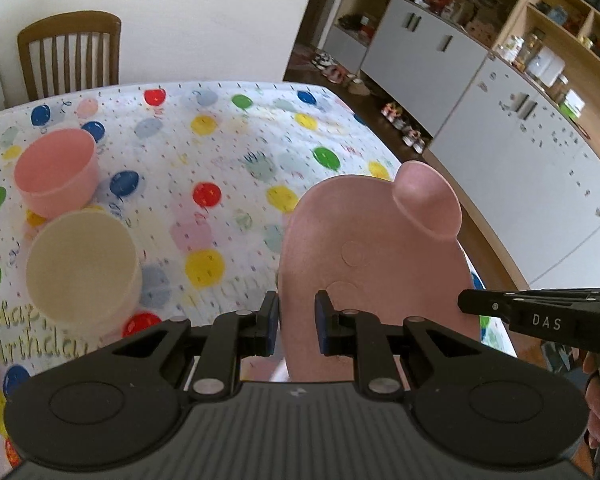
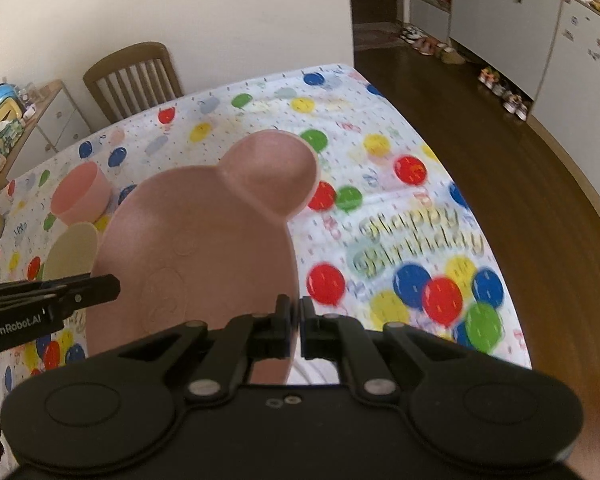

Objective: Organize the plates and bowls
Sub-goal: 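Lift the pink bear plate with both grippers toward the white plate stack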

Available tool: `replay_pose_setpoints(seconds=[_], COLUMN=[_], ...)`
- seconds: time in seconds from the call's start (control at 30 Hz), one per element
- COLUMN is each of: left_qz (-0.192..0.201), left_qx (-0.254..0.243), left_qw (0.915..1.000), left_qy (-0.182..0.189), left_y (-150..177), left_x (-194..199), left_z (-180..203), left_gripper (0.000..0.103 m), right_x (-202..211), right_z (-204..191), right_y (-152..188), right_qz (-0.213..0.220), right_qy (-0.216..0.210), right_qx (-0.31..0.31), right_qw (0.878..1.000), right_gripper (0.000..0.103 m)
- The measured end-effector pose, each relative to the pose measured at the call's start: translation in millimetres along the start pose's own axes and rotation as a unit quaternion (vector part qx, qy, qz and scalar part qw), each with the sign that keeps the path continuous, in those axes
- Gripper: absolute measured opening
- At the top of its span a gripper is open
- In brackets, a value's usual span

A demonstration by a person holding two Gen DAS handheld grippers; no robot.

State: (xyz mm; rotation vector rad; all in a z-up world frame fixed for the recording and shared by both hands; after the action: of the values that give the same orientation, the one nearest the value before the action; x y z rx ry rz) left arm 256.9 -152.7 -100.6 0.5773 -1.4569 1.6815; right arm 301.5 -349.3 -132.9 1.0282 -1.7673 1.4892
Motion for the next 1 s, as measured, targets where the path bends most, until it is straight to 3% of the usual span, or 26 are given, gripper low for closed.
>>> replay_pose_setpoints(seconds=[0.43, 1.0], left_qz=[-0.040, -0.088], left_qx=[-0.027, -0.037], left_qw=[0.9986, 0.9953], left_qy=[0.020, 0.018], left_y=[52, 82], left_x=[2, -22], left_z=[30, 41], left_gripper=[0.018, 0.018], right_x=[13, -3], right_z=[28, 47], right_y=[57, 83], right_qz=[-0.027, -0.065], right_qy=[0.027, 0.041], right_qx=[-0.027, -0.031], right_qw=[0.999, 0.997], right_gripper=[0.004, 0.004])
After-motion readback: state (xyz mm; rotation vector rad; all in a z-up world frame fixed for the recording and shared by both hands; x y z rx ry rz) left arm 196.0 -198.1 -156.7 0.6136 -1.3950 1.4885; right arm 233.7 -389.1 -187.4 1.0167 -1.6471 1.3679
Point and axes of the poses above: each gripper's, at about its wrist camera, not at the fingertips, and x roughly against the way its jaws point, z to its right, y to its underside, the point moved 9 cm from there along -x, roughly the way its jaws point, and after that the axes turned 6 degrees about -x, right-handed, at the moved point
